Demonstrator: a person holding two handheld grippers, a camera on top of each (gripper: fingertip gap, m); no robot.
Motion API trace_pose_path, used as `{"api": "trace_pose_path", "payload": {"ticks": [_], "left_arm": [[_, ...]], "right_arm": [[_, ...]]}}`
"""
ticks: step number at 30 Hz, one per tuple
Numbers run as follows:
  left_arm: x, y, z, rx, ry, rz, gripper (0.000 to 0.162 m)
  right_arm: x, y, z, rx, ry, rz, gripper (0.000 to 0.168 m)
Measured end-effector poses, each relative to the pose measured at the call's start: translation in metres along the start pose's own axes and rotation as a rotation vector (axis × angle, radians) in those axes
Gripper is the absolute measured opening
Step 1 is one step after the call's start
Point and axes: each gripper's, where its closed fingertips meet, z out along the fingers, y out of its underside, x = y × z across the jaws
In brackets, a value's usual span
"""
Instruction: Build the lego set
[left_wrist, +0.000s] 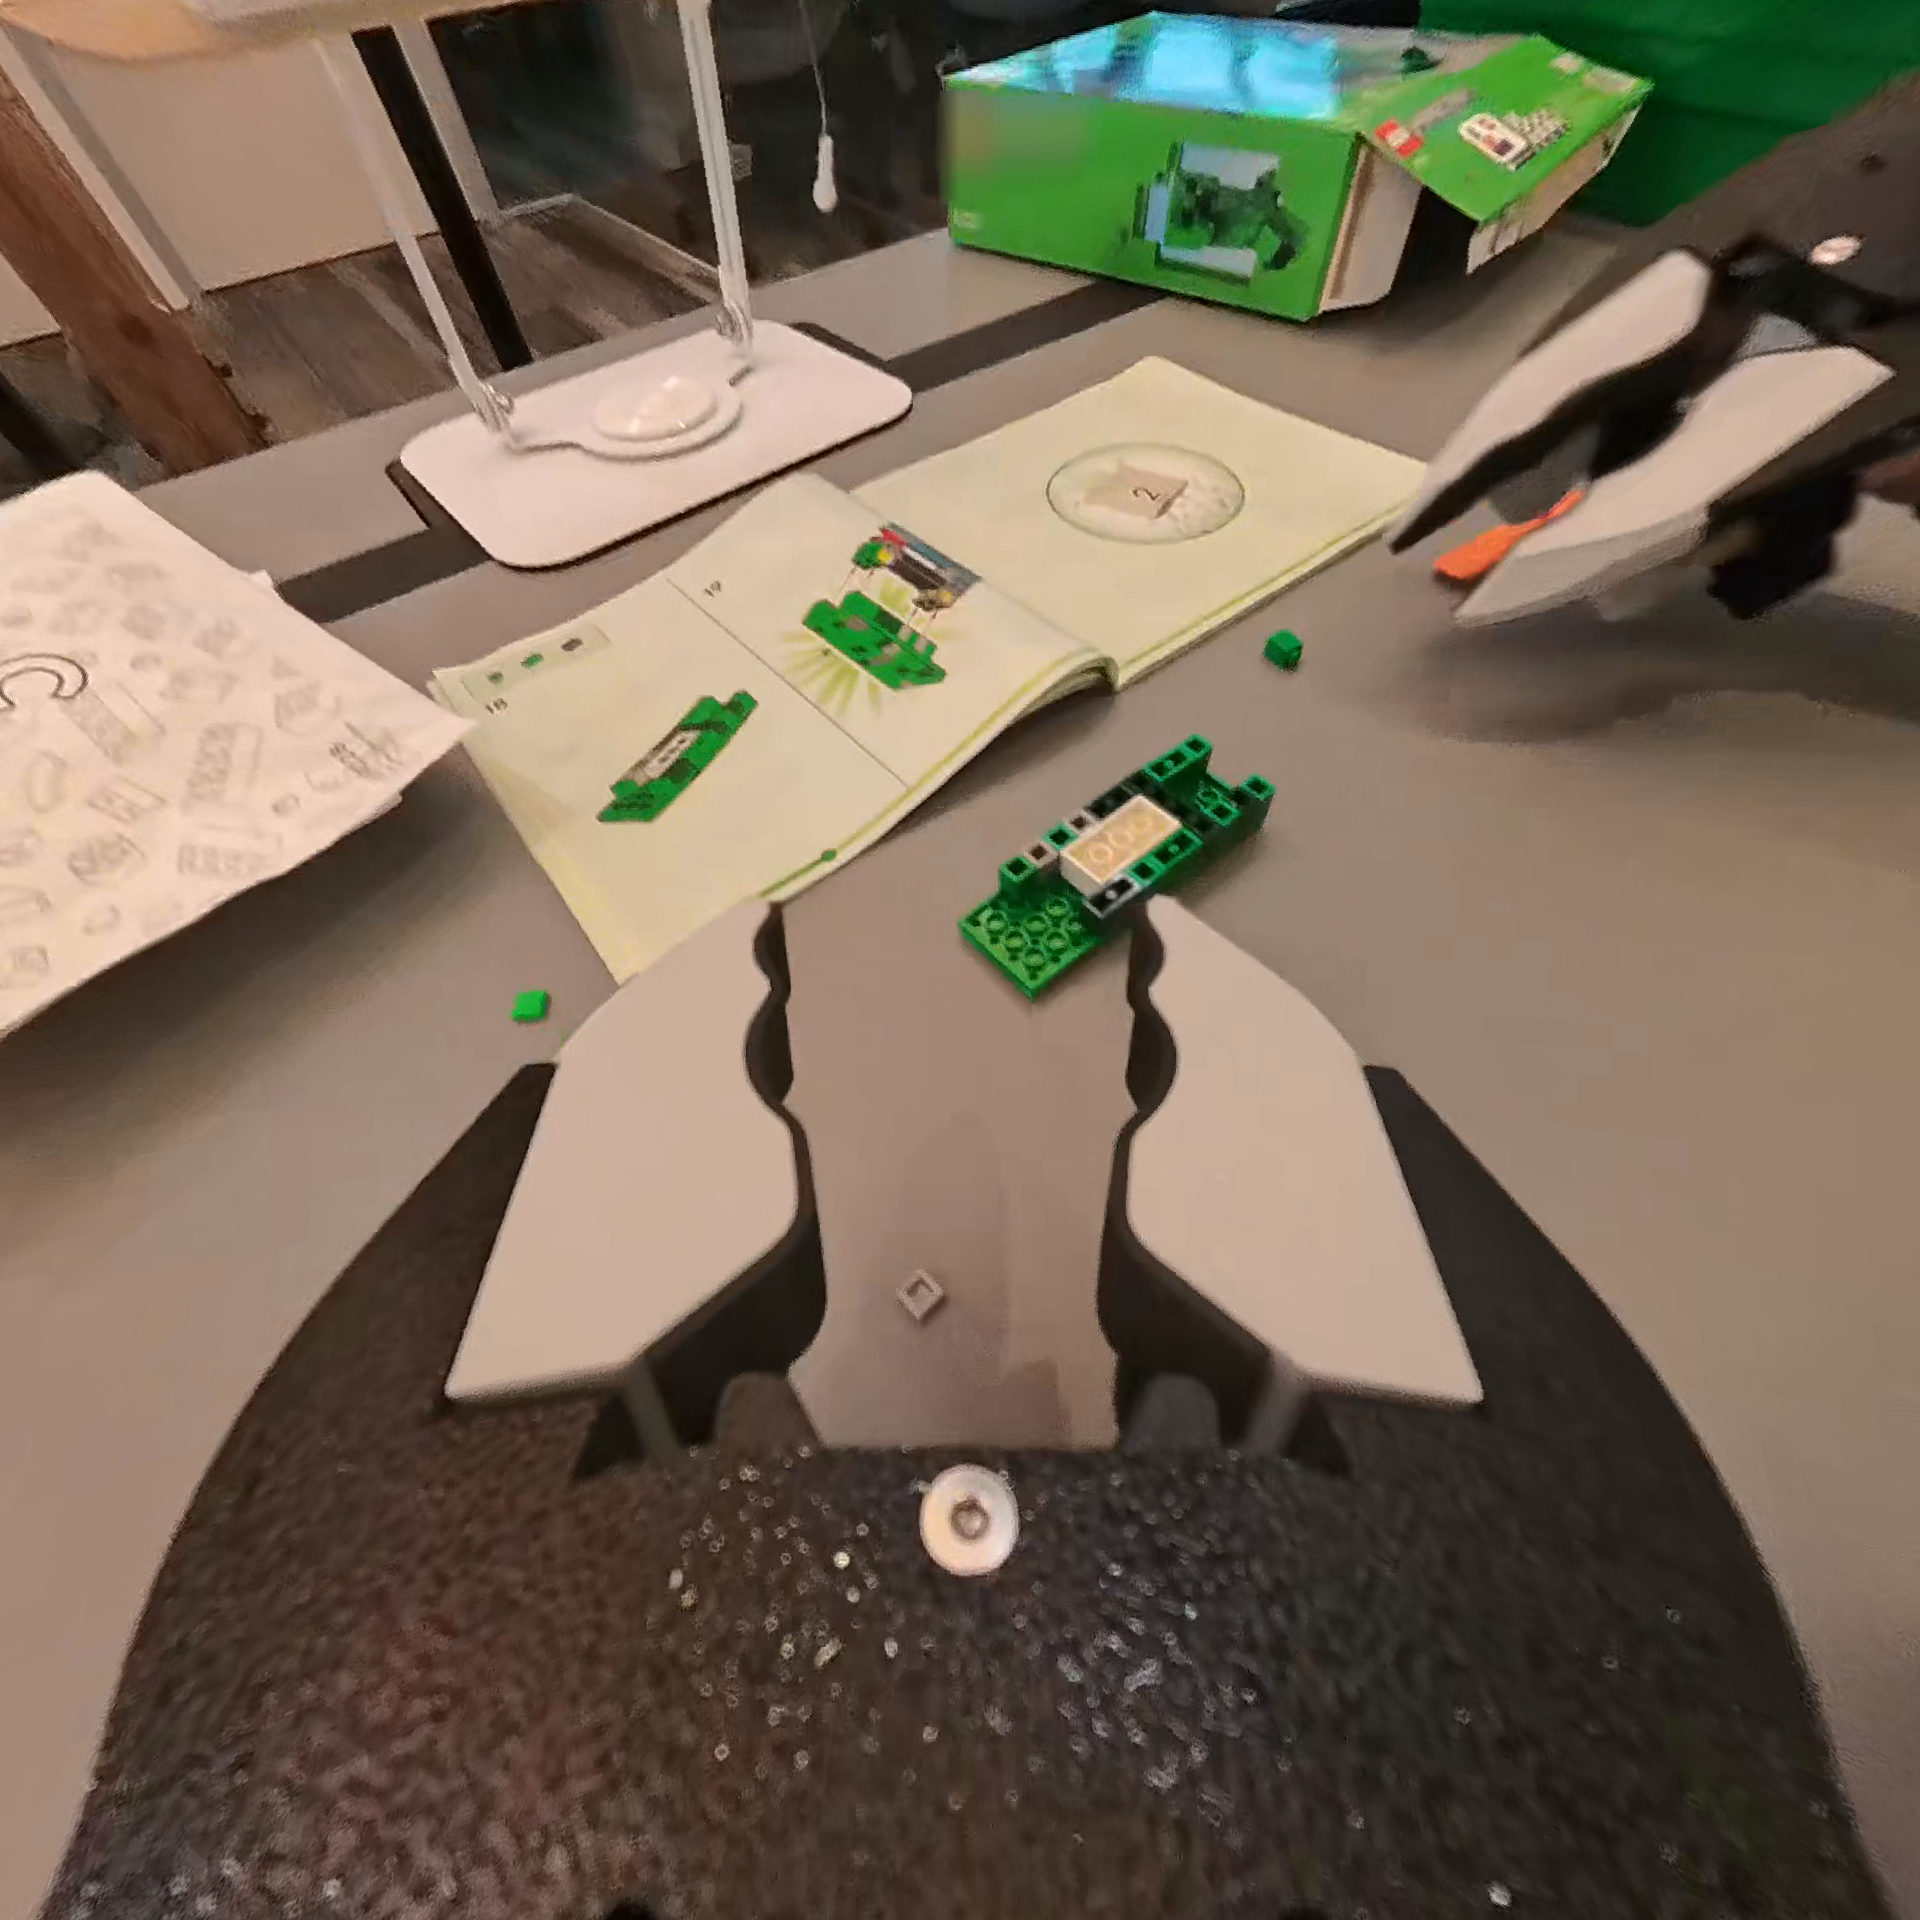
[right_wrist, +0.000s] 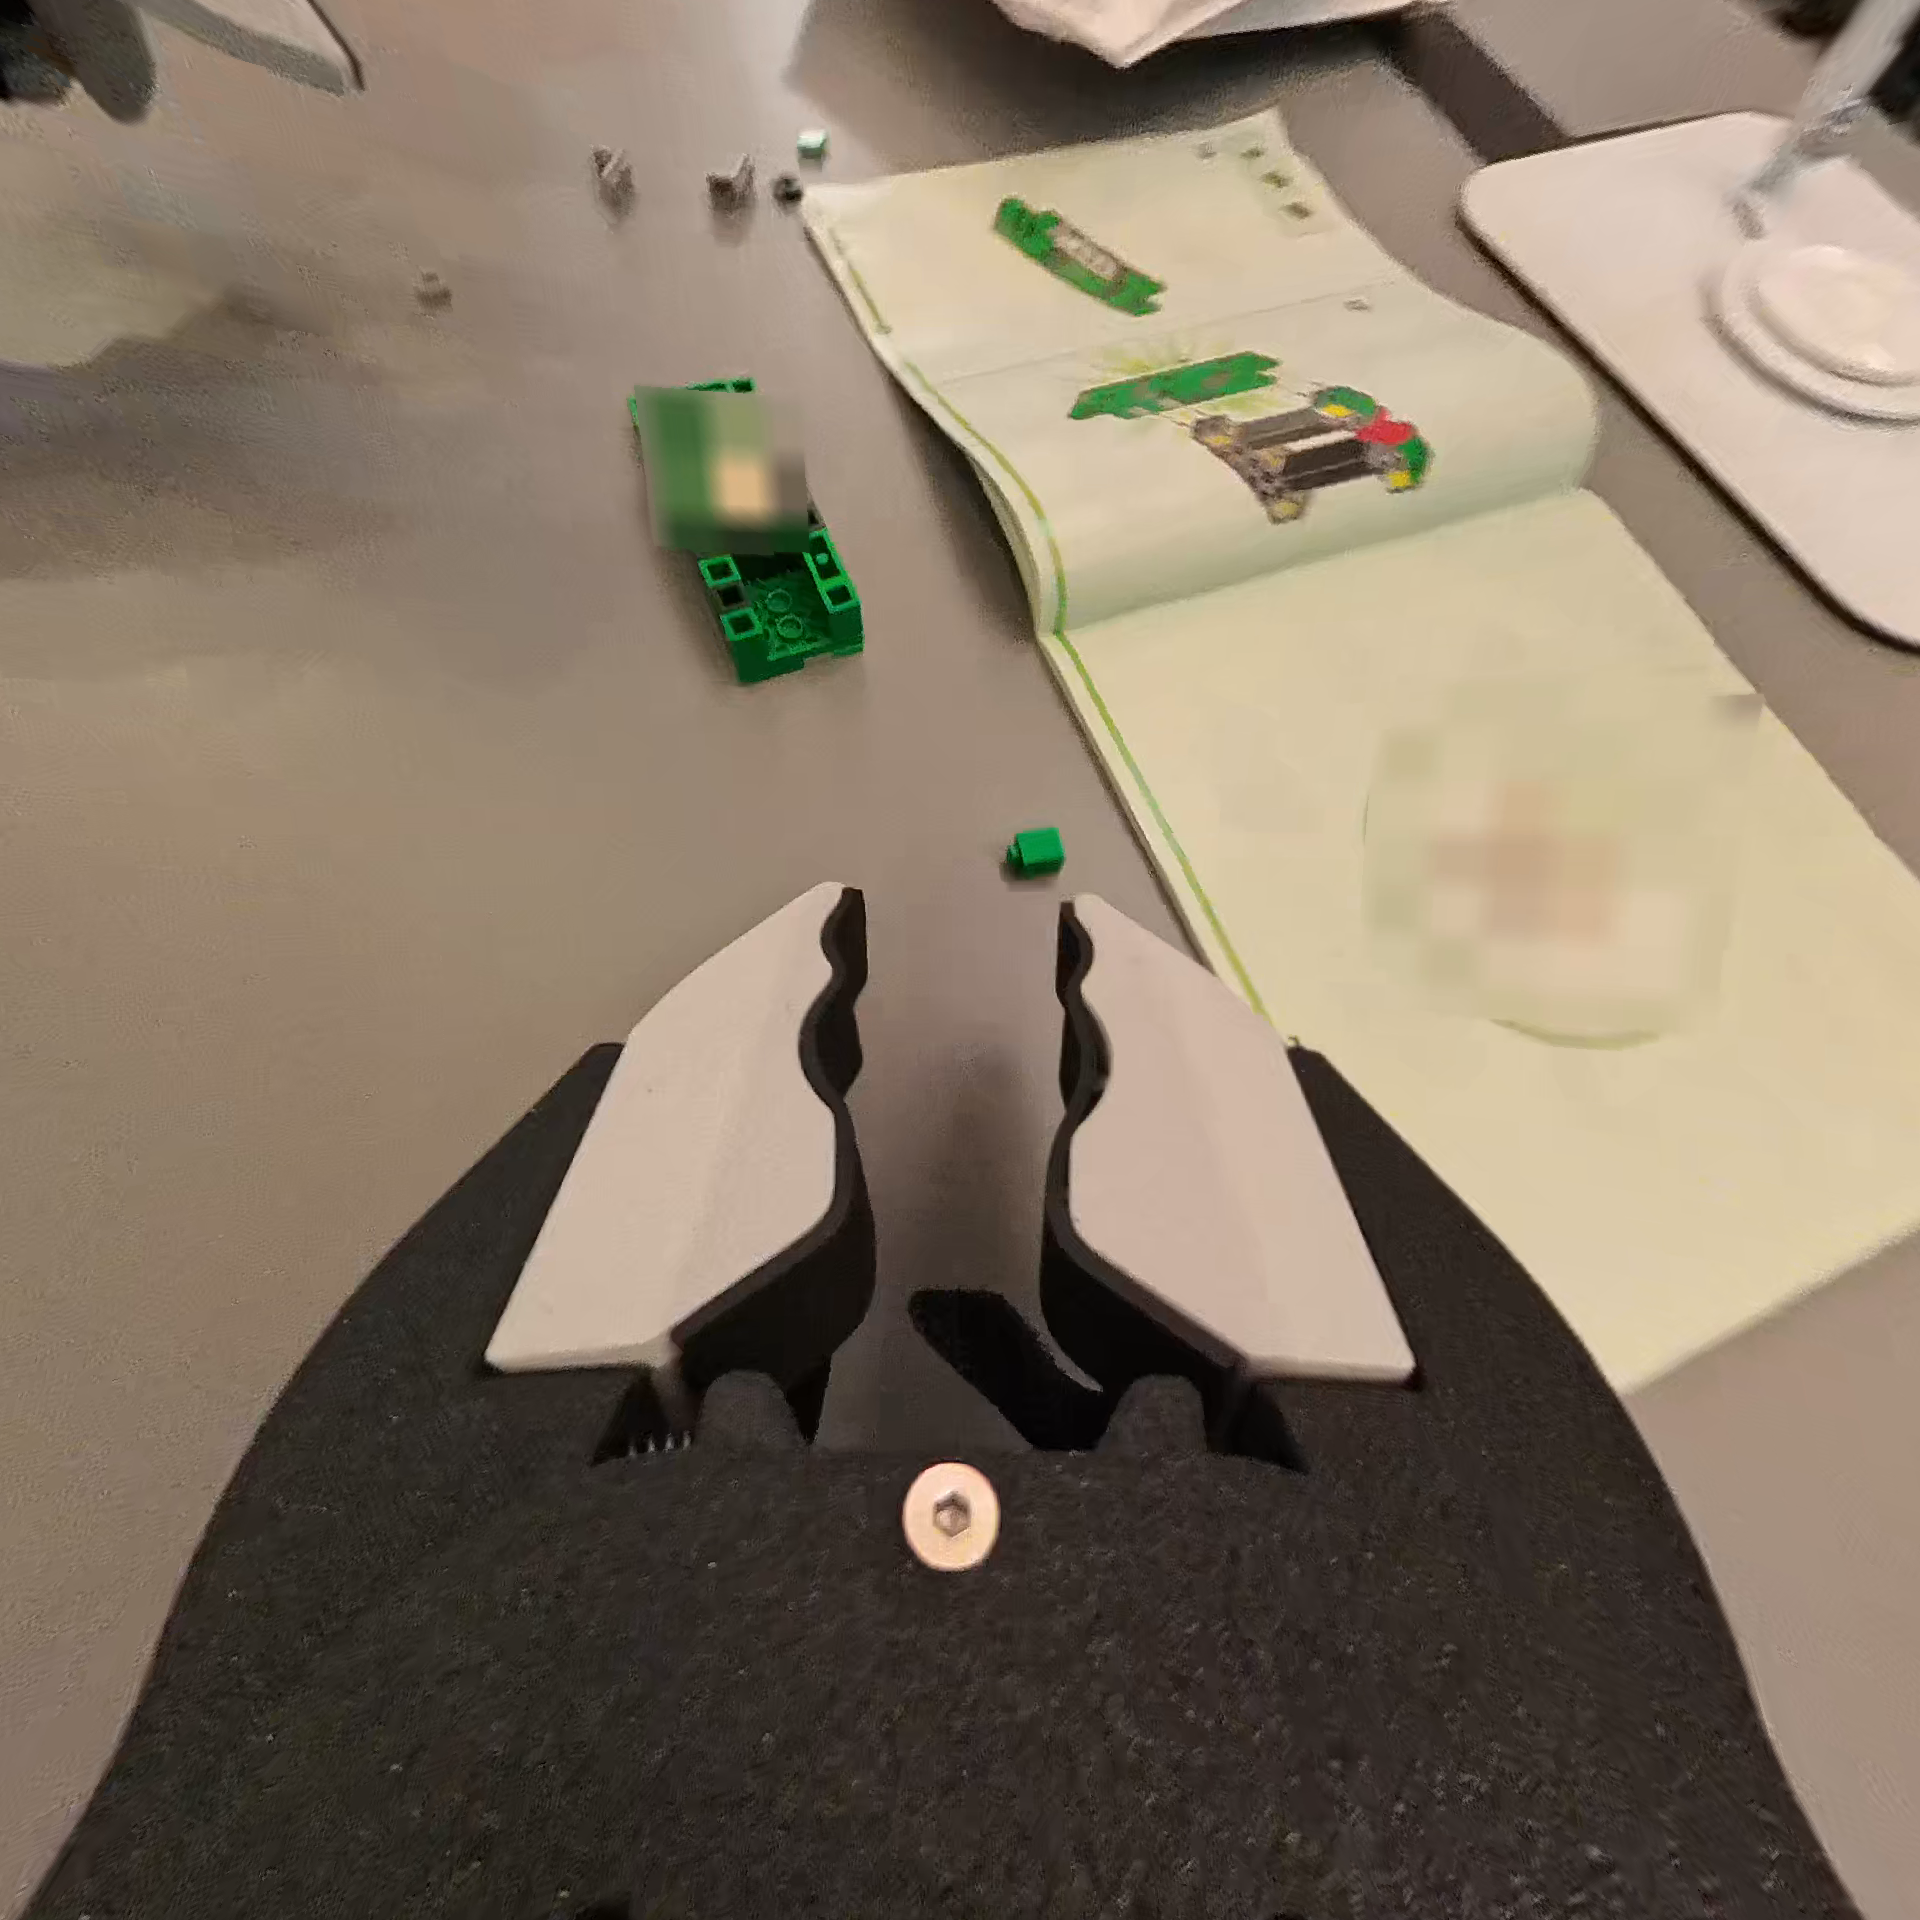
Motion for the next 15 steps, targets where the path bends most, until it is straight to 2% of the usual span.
{"api": "trace_pose_path", "payload": {"ticks": [6, 11, 14, 15], "left_arm": [[0.012, 0.001, -0.014, 0.022, 0.027, -0.027, 0.061], [0.011, 0.000, -0.016, 0.021, 0.044, -0.036, 0.061], [0.015, -0.003, -0.012, 0.025, 0.070, -0.040, 0.060], [0.017, -0.004, -0.010, 0.027, 0.080, -0.039, 0.060]], "right_arm": [[0.014, 0.010, 0.030, -0.169, -0.077, -0.072, 0.033], [0.019, 0.011, 0.040, -0.195, -0.108, -0.092, 0.026], [0.017, 0.010, 0.042, -0.205, -0.135, -0.094, 0.011], [0.016, 0.010, 0.042, -0.207, -0.143, -0.103, 0.011]]}}
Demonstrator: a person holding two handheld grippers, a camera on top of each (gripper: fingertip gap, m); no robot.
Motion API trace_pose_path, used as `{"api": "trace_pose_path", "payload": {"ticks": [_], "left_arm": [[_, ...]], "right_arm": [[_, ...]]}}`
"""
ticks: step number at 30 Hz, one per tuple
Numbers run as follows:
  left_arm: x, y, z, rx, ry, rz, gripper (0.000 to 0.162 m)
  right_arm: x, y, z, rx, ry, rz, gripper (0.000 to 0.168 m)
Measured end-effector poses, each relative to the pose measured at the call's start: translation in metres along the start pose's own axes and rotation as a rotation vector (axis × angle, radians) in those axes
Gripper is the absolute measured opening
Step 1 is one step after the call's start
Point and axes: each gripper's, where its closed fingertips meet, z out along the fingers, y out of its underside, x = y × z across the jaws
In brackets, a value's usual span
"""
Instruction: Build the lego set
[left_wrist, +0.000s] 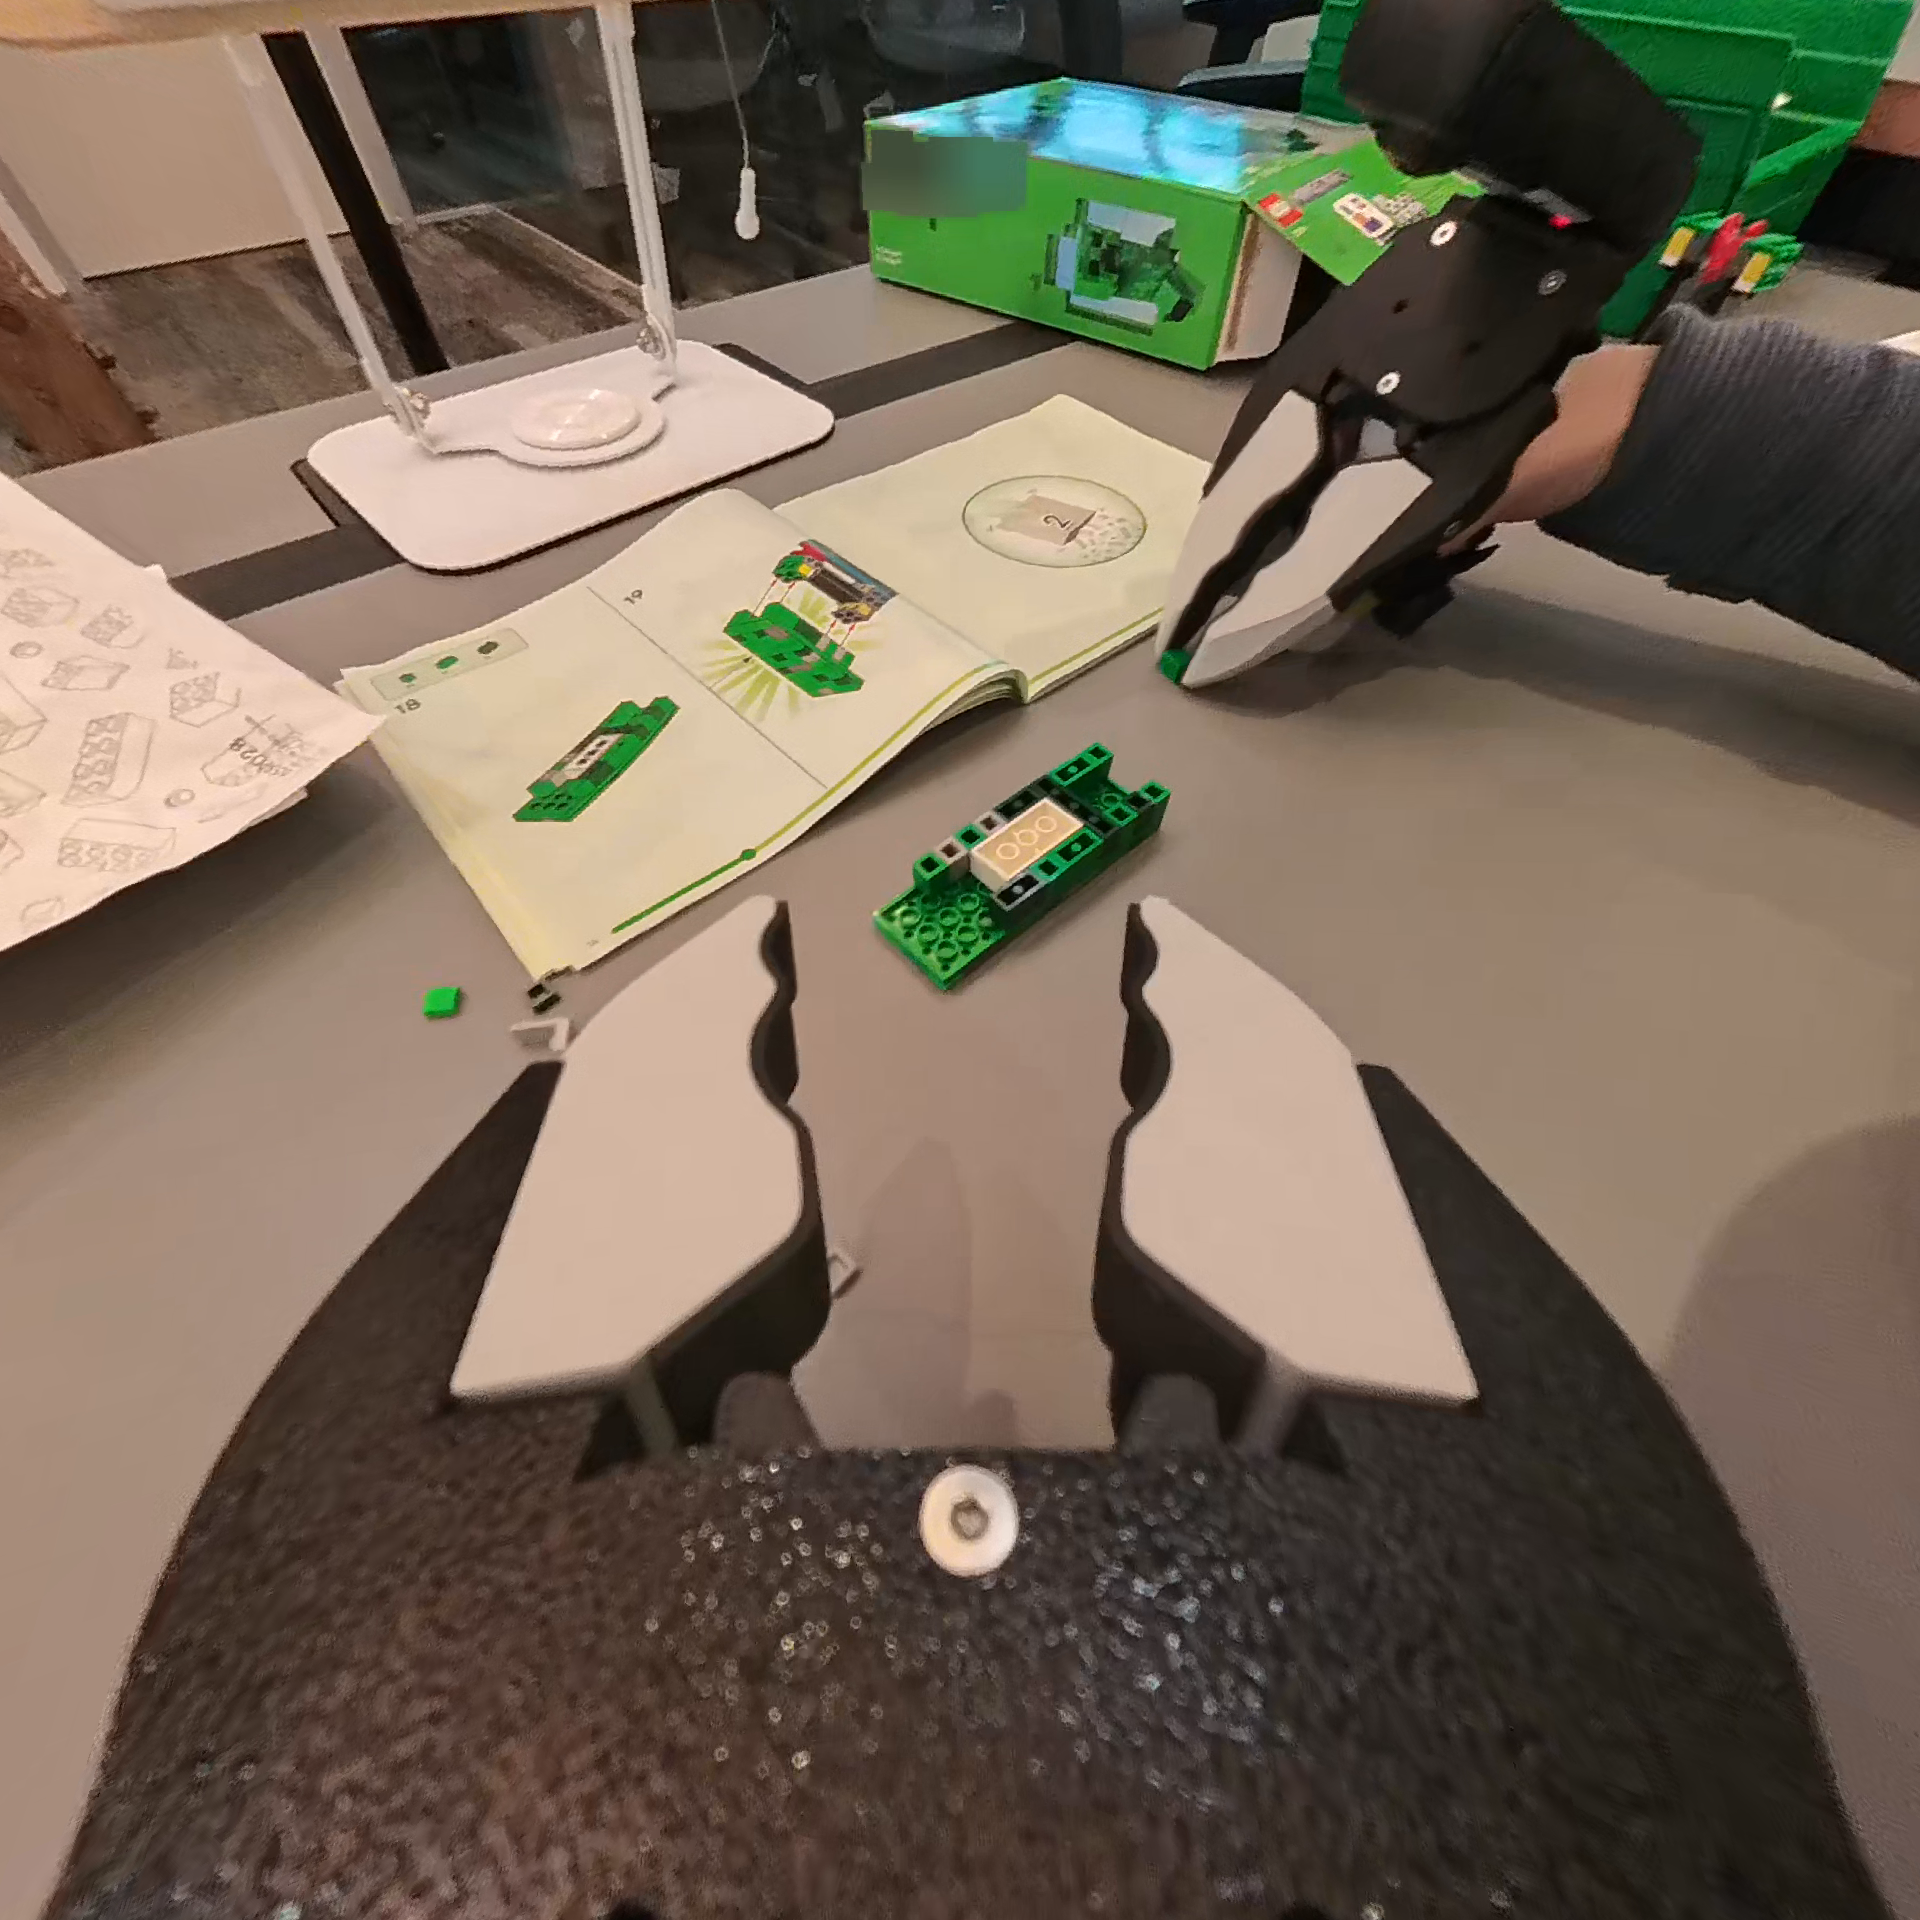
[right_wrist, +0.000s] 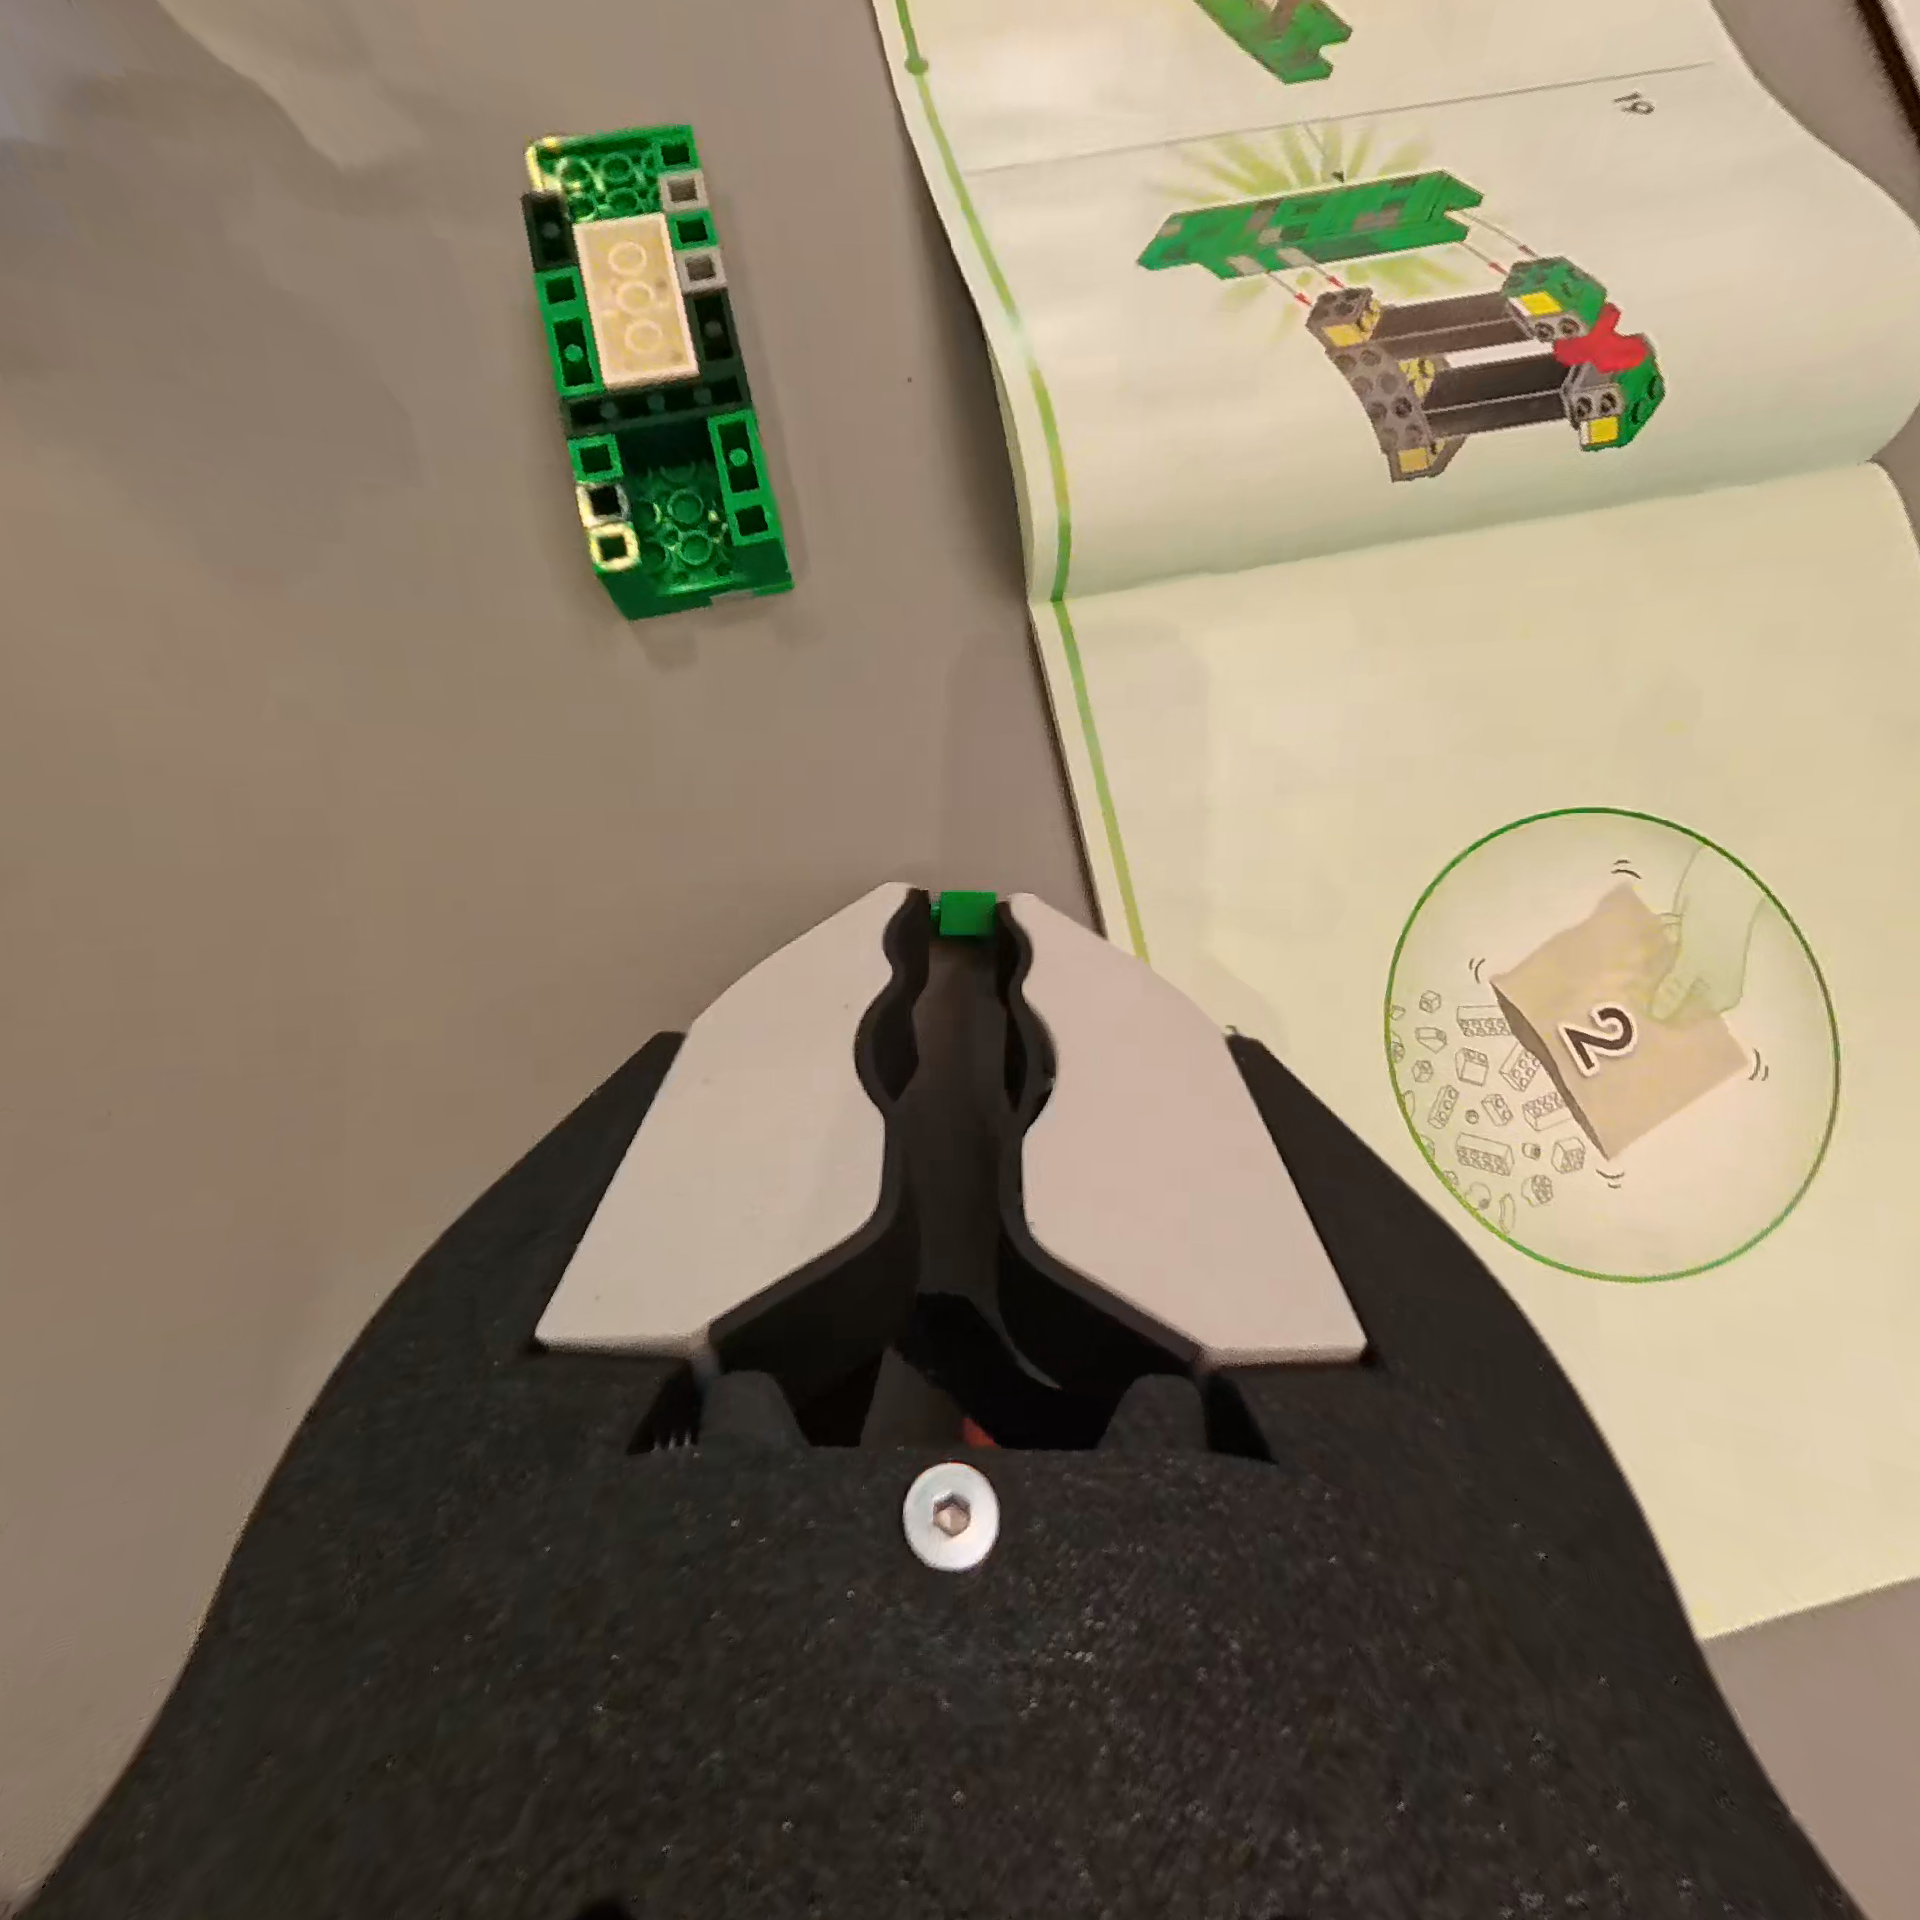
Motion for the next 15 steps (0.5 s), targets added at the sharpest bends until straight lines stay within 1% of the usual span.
{"api": "trace_pose_path", "payload": {"ticks": [2, 3, 6, 8, 11, 15], "left_arm": [[0.007, -0.005, 0.007, 0.009, 0.029, -0.005, 0.059], [0.010, -0.010, 0.011, 0.016, 0.045, -0.011, 0.056], [0.027, -0.027, 0.025, 0.049, 0.122, -0.051, 0.042], [0.045, -0.042, 0.032, 0.085, 0.236, -0.102, 0.043], [0.068, -0.062, 0.039, 0.128, 0.395, -0.212, 0.037], [0.084, -0.064, 0.049, 0.080, 0.484, -0.241, 0.032]], "right_arm": [[-0.003, -0.006, -0.003, 0.026, 0.012, -0.037, 0.012], [-0.008, -0.015, -0.007, 0.079, 0.027, -0.088, 0.011], [-0.028, -0.055, -0.031, 0.266, 0.158, -0.360, 0.011], [-0.045, -0.079, -0.048, 0.347, 0.272, -0.545, 0.011], [-0.069, -0.099, -0.058, 0.383, 0.362, -0.715, 0.011], [-0.083, -0.107, -0.061, 0.369, 0.466, -0.856, 0.011]]}}
